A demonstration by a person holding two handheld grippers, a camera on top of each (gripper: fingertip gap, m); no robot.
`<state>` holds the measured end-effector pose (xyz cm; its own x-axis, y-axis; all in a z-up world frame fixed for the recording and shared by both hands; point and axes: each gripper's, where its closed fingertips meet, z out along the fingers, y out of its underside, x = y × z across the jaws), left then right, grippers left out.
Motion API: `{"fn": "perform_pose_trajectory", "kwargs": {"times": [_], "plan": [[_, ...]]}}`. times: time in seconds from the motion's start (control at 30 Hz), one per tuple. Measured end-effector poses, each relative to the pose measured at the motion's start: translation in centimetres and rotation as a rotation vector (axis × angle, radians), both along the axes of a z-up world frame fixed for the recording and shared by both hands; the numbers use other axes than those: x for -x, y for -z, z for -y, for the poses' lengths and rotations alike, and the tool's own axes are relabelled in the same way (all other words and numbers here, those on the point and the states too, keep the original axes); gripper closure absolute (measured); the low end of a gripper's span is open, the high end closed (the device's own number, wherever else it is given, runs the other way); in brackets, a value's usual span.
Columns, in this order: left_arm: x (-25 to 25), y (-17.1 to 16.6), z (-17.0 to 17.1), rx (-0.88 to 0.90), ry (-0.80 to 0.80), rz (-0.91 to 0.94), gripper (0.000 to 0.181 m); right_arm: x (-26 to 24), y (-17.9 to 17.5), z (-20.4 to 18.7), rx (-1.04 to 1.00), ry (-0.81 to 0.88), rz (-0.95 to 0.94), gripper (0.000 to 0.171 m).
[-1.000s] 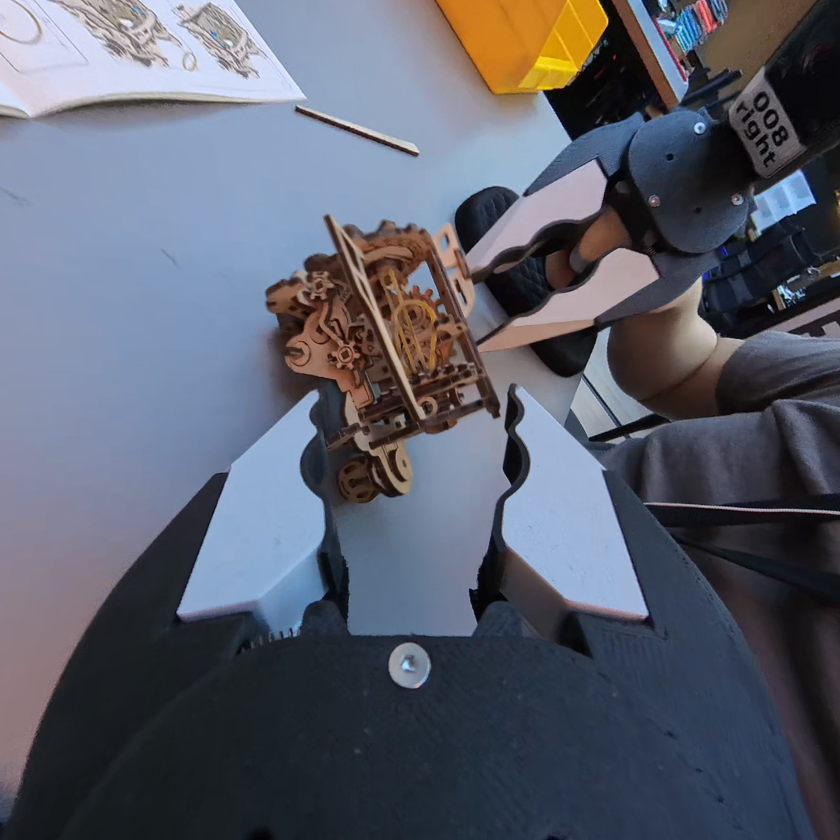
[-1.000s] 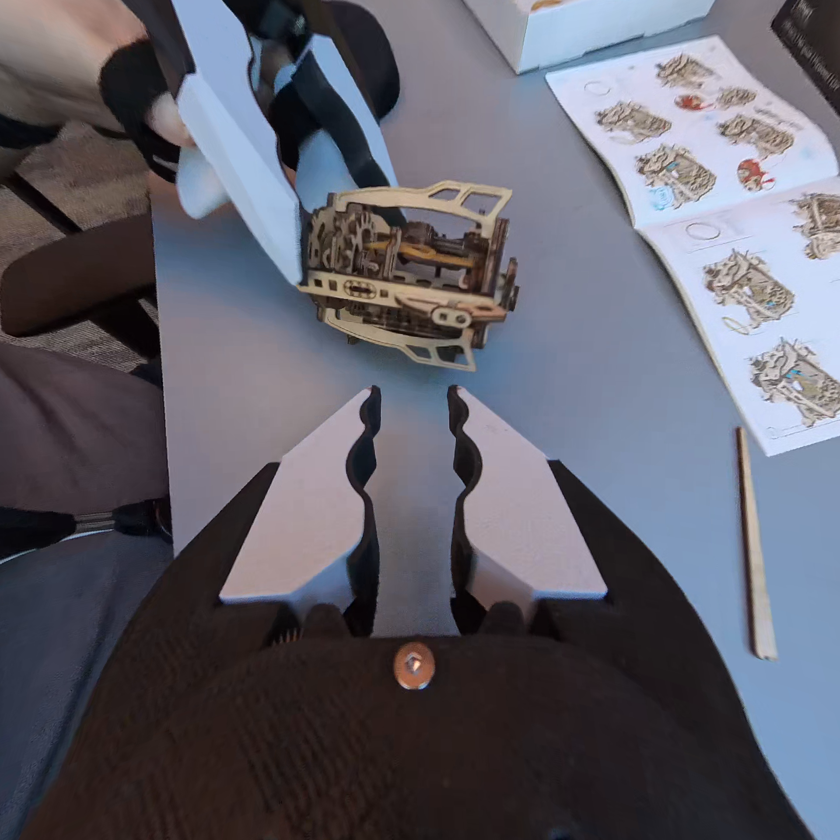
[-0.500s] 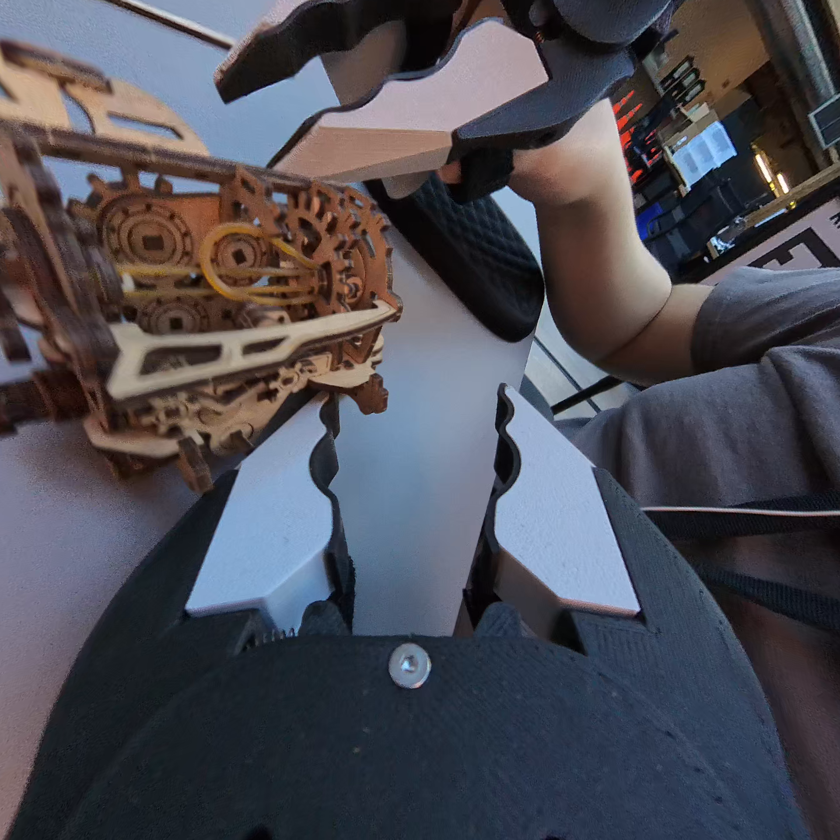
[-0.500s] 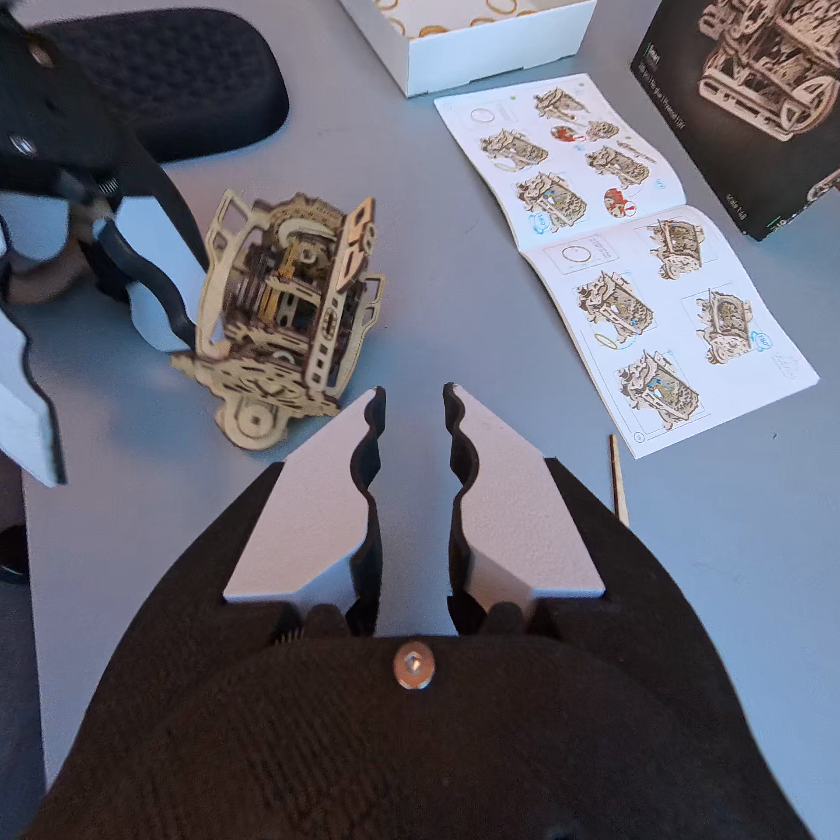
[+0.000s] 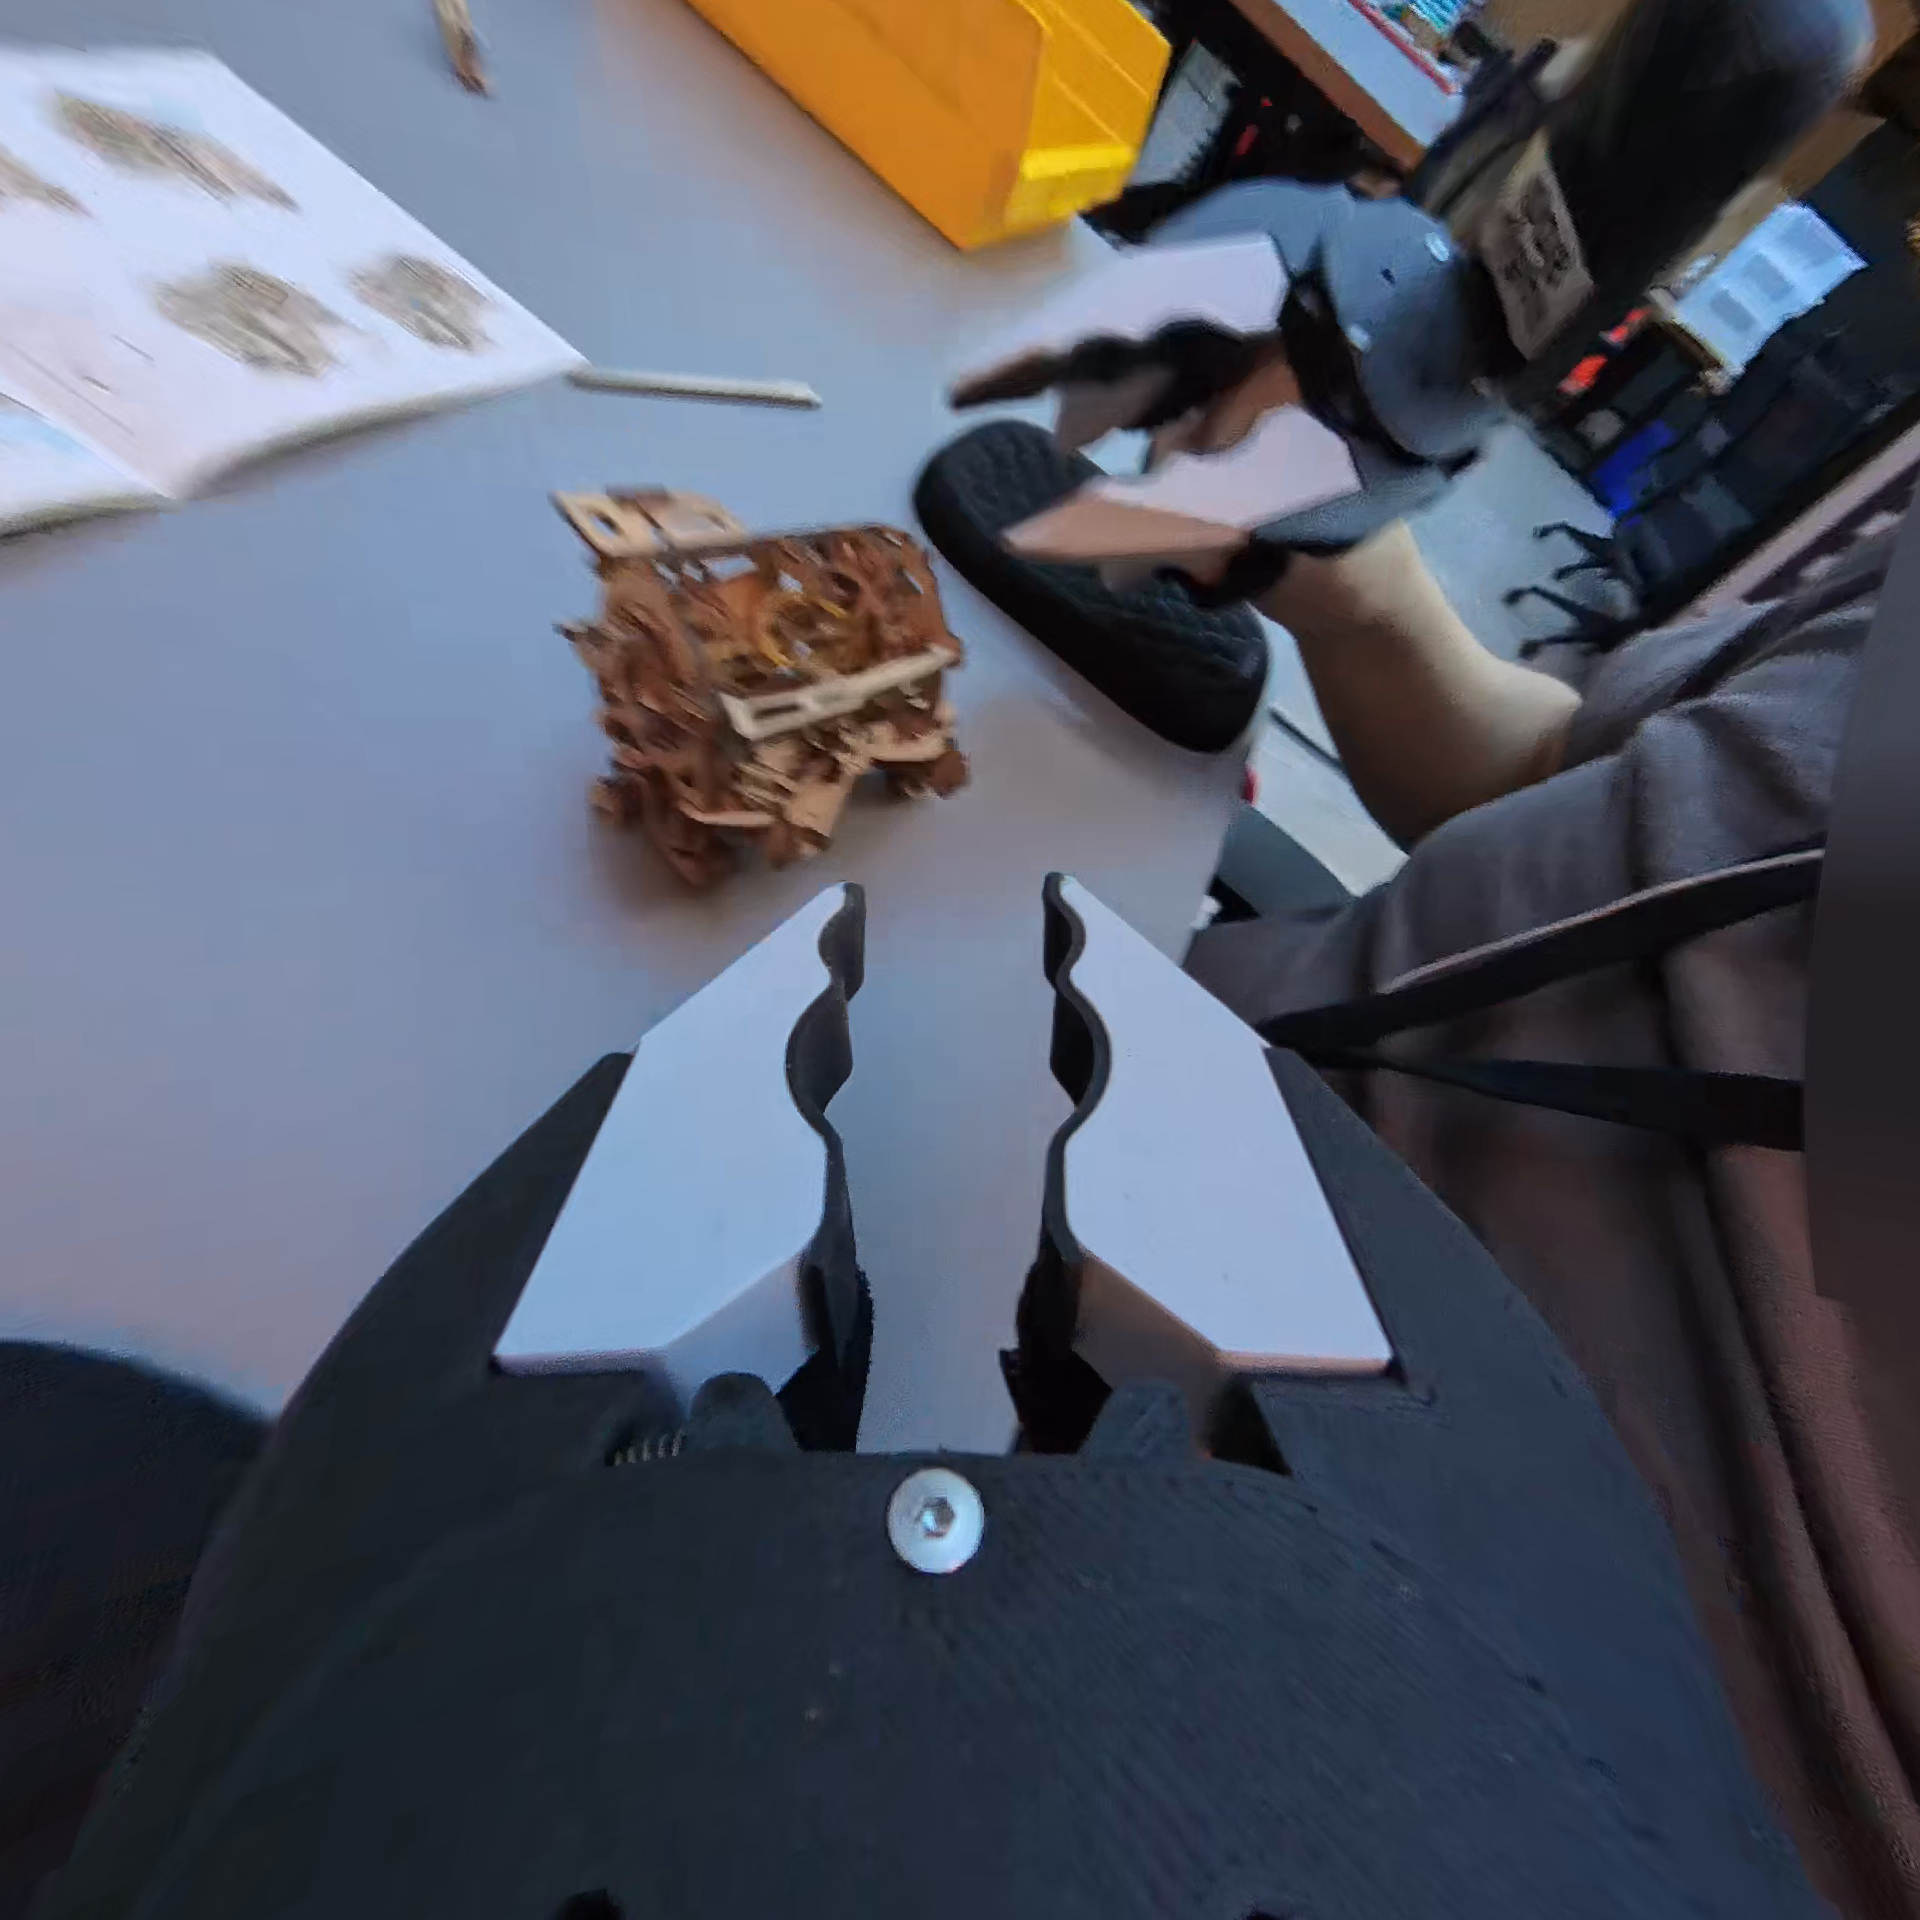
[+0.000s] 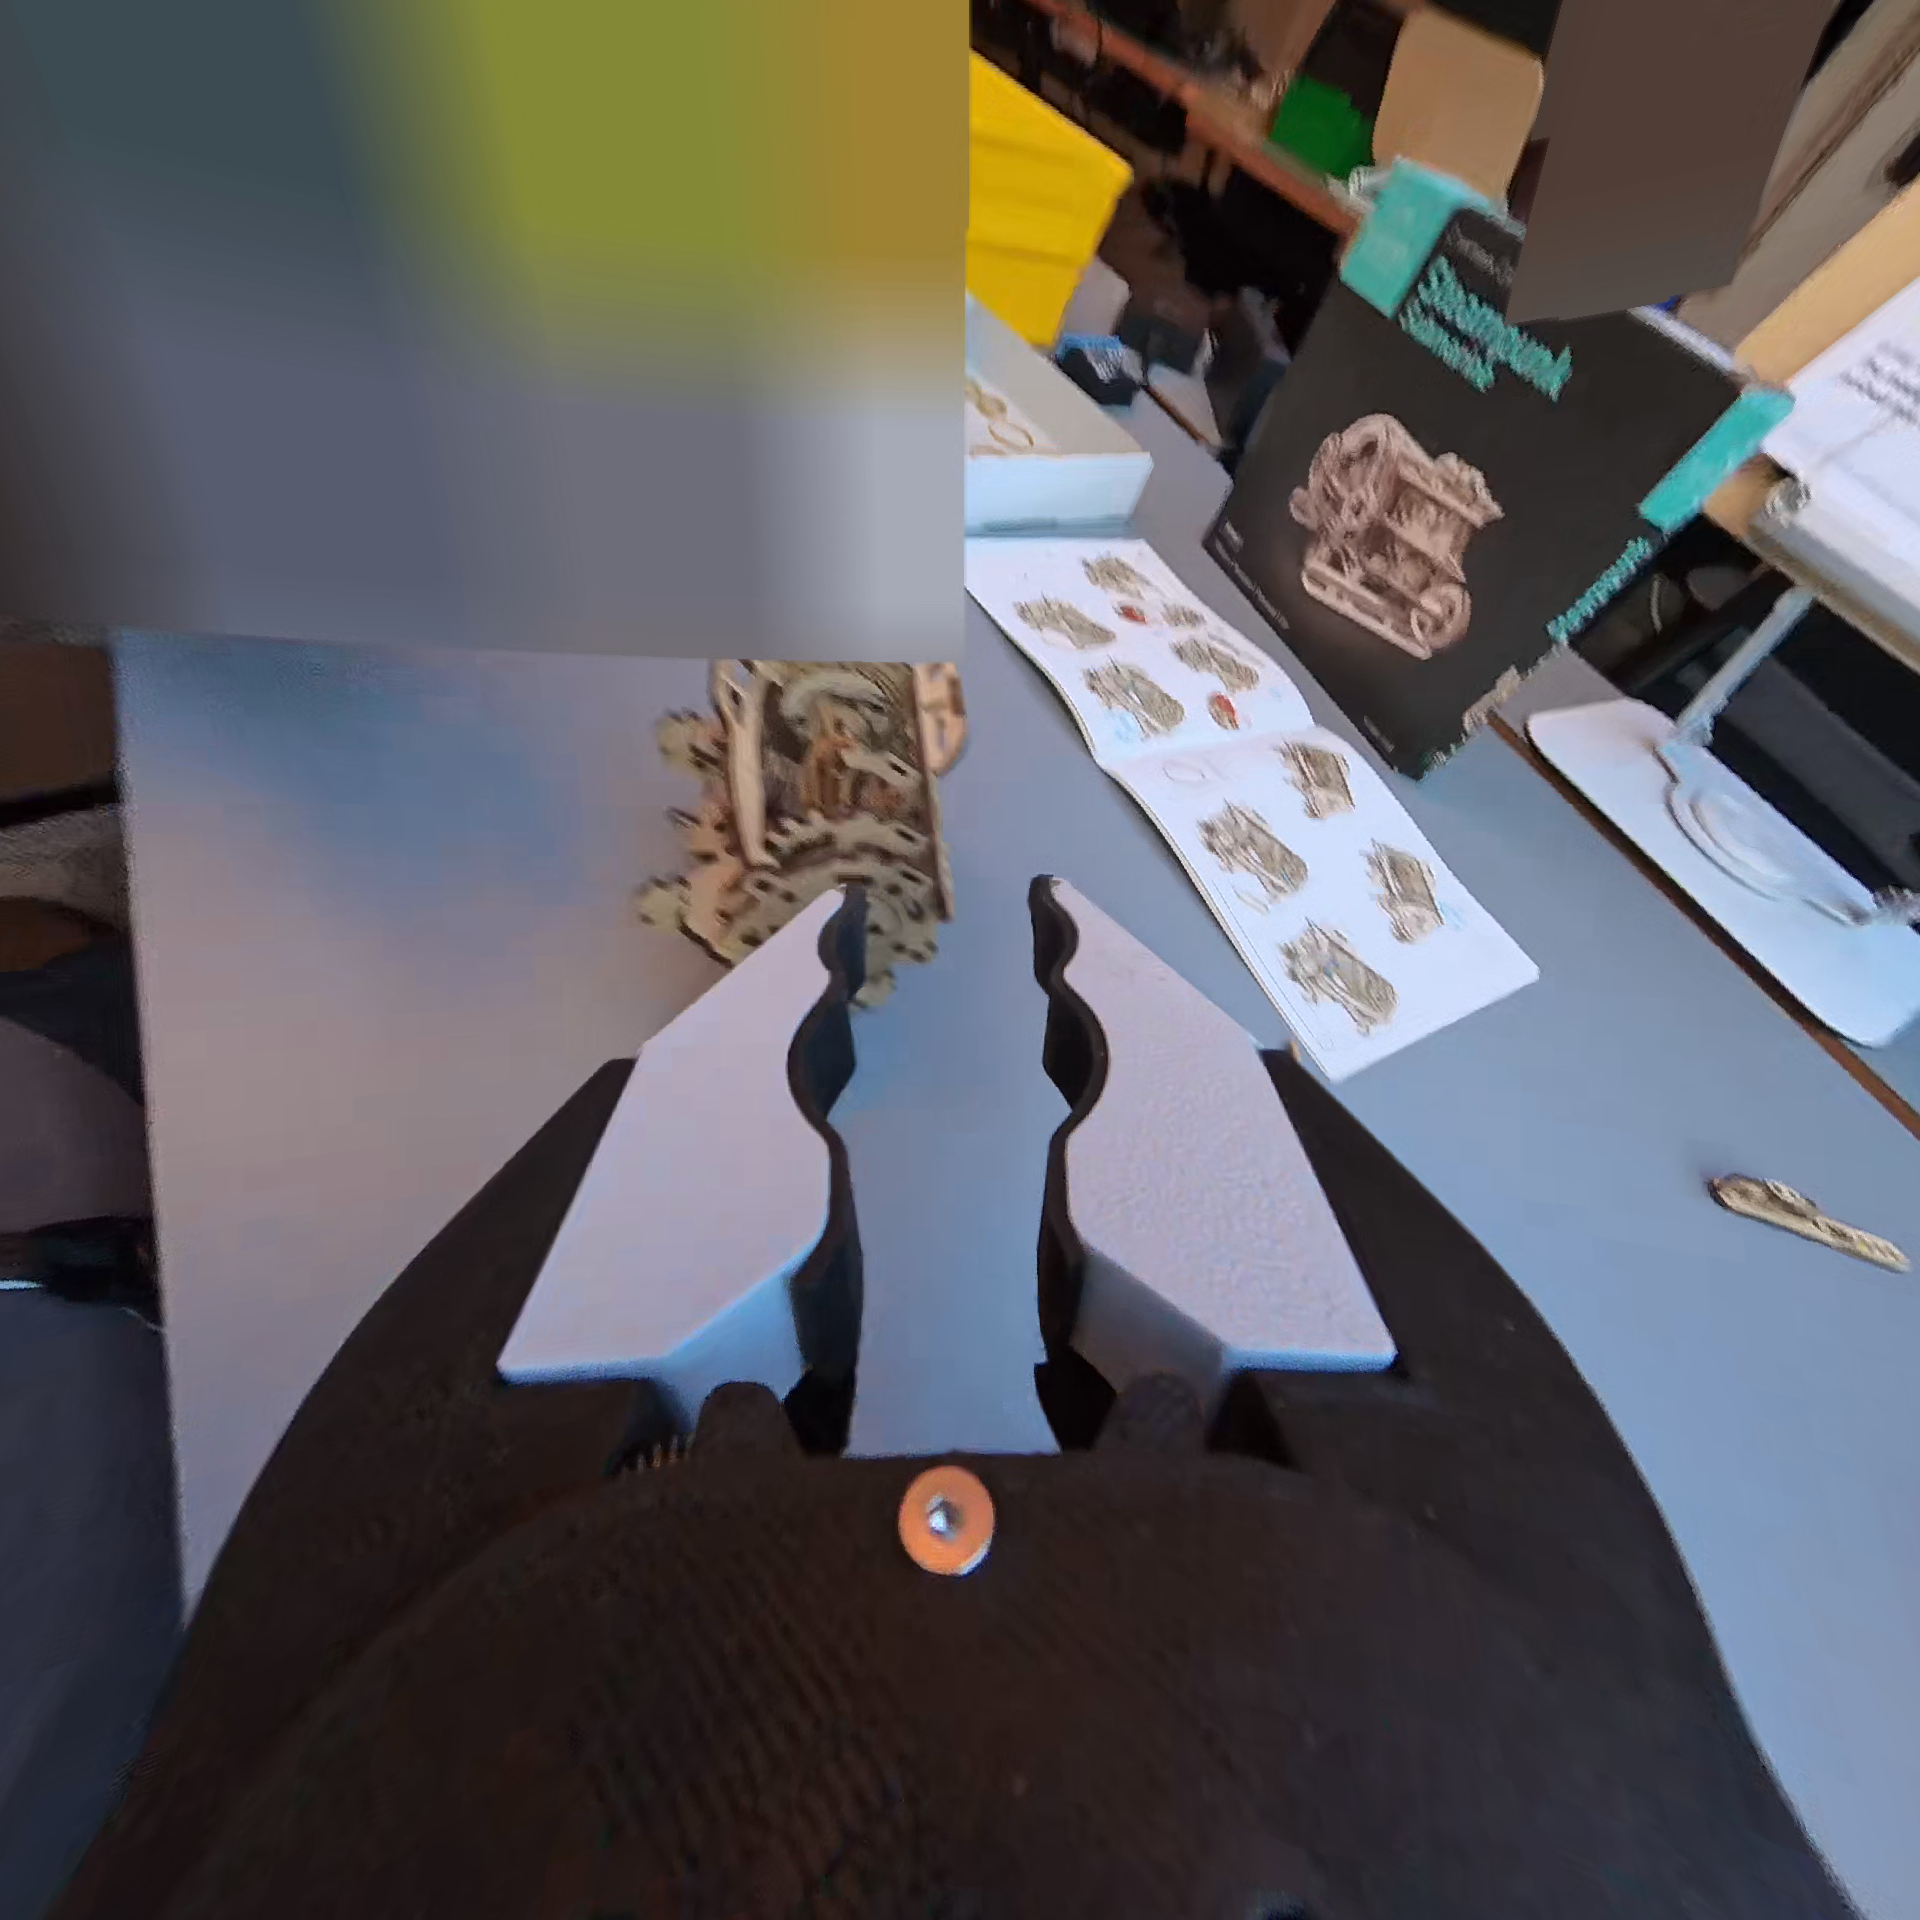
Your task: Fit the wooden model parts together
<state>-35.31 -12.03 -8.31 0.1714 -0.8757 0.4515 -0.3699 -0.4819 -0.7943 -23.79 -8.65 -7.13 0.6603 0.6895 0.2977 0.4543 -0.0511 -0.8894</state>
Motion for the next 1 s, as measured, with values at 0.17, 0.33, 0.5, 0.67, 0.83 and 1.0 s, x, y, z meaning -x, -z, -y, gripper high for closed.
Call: {"fn": "perform_pose_trajectory", "kwargs": {"times": [0.17,0.33,0.5,0.67,0.83,1.0], "plan": [[0.3,-2.8,-7.2,-0.256,-0.018,-0.01,0.144,3.1,-1.2,0.7,-0.133,-0.051,-0.066,0.104],[-2.3,-1.3,-10.1,-0.264,0.105,-0.037,0.147,4.2,1.1,-0.8,-0.019,-0.03,-0.058,0.106],[-3.7,-1.1,-9.1,-0.159,0.197,0.015,0.151,3.8,2.7,-1.6,0.032,-0.054,0.018,0.118],[-3.6,-1.4,-8.3,-0.108,0.223,0.073,0.153,3.2,3.3,-1.9,0.023,-0.079,0.08,0.122],[-3.4,-1.2,-7.7,-0.161,0.215,0.058,0.158,4.0,1.6,-1.2,-0.027,-0.166,0.028,0.12],[-3.6,-1.7,-6.3,-0.26,0.272,-0.057,0.165,4.6,1.2,-1.4,-0.036,-0.217,0.079,0.121]]}}
